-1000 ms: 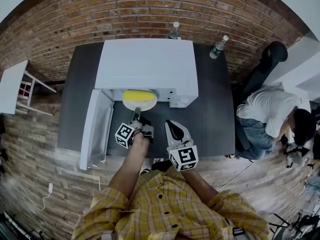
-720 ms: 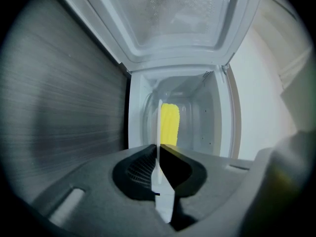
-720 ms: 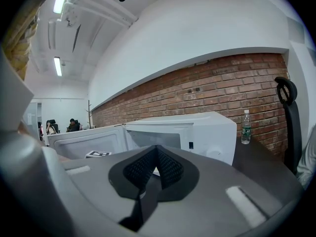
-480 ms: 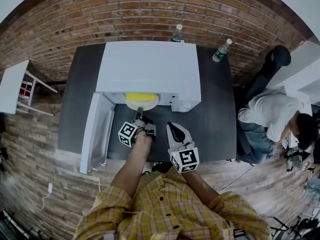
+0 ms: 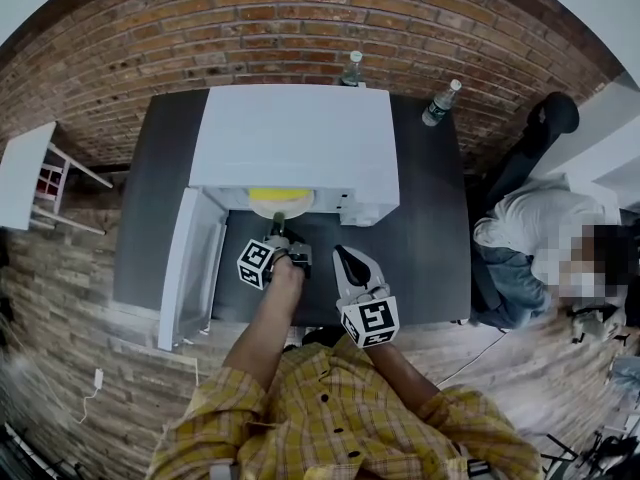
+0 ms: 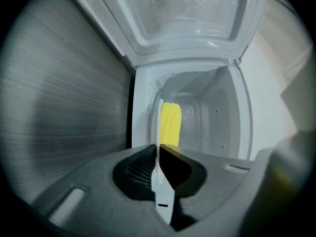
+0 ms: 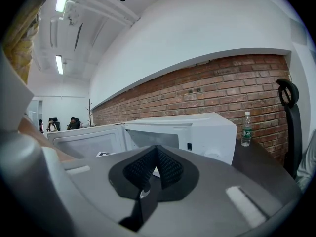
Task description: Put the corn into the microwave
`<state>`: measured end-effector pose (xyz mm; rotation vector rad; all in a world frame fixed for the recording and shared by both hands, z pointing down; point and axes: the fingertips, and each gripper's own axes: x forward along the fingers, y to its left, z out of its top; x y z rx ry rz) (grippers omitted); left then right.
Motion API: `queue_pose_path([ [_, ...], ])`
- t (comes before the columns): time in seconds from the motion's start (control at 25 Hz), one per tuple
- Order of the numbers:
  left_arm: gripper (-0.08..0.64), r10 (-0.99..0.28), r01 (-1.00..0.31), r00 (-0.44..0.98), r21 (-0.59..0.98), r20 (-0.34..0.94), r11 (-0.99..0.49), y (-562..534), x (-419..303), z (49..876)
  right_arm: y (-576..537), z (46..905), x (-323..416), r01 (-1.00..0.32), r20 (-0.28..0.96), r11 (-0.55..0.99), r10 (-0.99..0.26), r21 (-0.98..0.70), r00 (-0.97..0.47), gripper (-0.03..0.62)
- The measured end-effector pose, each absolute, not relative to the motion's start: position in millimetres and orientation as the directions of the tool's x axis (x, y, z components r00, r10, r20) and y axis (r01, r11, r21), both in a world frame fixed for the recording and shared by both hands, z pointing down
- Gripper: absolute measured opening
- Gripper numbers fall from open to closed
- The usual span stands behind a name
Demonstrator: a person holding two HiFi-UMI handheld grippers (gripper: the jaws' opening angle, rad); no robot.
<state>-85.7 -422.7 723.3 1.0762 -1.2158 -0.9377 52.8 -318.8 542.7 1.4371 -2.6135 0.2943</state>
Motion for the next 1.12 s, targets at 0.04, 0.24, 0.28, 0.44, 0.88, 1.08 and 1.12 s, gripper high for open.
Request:
queue_pose_path([
  [0.04, 0.021, -0.960, -0.010, 0.129, 0.968, 0.248, 0.249, -424.1, -85.2, 723.8, -319.1, 542.3, 54.1, -0.848, 0.219, 0.522, -0.820, -0.096, -0.530, 0.005],
  [0.24, 0.017, -0.956, -0.019, 0.125, 0.964, 0.267, 0.266, -428.7, -82.6, 725.1, -321.0, 543.0, 58.2, -0.853, 0.219, 0.514, -0.825, -0.093, -0.521, 0.005],
  [0.28, 0.017, -0.956, -0.017, 0.123, 0.963, 0.268, 0.267, -429.3, -82.3, 725.2, -321.2, 543.3, 58.4, -0.853, 0.219, 0.513, -0.825, -0.095, -0.521, 0.005],
  [0.44, 0.017, -0.954, -0.023, 0.125, 0.962, 0.272, 0.271, -434.2, -82.0, 725.3, -321.0, 542.7, 58.8, -0.853, 0.217, 0.514, -0.826, -0.089, -0.520, 0.005],
  [0.88, 0.020, -0.947, -0.016, 0.125, 0.955, 0.297, 0.298, -446.9, -86.3, 729.2, -324.6, 543.4, 64.6, -0.861, 0.223, 0.501, -0.833, -0.089, -0.507, 0.005],
  [1.08, 0.129, -0.916, -0.001, 0.151, 0.927, 0.371, 0.375, -441.2, -82.2, 741.0, -325.6, 545.1, 64.8, -0.862, 0.226, 0.498, -0.833, -0.091, -0.505, 0.005],
  [1.12, 0.182, -0.907, 0.006, 0.156, 0.918, 0.391, 0.397, -438.6, -81.3, 745.3, -325.6, 544.7, 64.2, -0.862, 0.225, 0.498, -0.833, -0.091, -0.505, 0.005],
])
